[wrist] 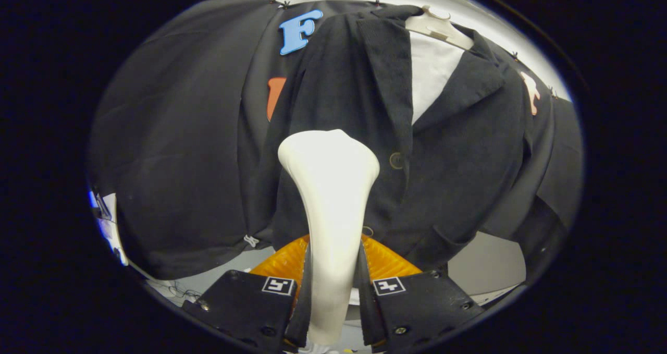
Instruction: Iron the clothes twice with a garment steamer, once on the left side and once on the right side.
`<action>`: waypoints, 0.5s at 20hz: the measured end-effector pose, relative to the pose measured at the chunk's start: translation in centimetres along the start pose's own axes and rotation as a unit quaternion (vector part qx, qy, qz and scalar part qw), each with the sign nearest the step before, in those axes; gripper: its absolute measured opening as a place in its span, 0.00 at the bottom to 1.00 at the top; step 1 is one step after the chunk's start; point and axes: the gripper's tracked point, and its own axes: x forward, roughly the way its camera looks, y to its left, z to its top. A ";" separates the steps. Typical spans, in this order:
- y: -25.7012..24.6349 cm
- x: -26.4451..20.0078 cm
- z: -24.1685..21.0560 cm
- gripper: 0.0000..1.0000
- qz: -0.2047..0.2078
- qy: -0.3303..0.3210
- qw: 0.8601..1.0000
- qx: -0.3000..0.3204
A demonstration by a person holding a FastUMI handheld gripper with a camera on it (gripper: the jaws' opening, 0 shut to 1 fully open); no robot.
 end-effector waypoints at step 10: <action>0.9 1.5 -6.0 0.42 0.004 0.044 0.999 -0.011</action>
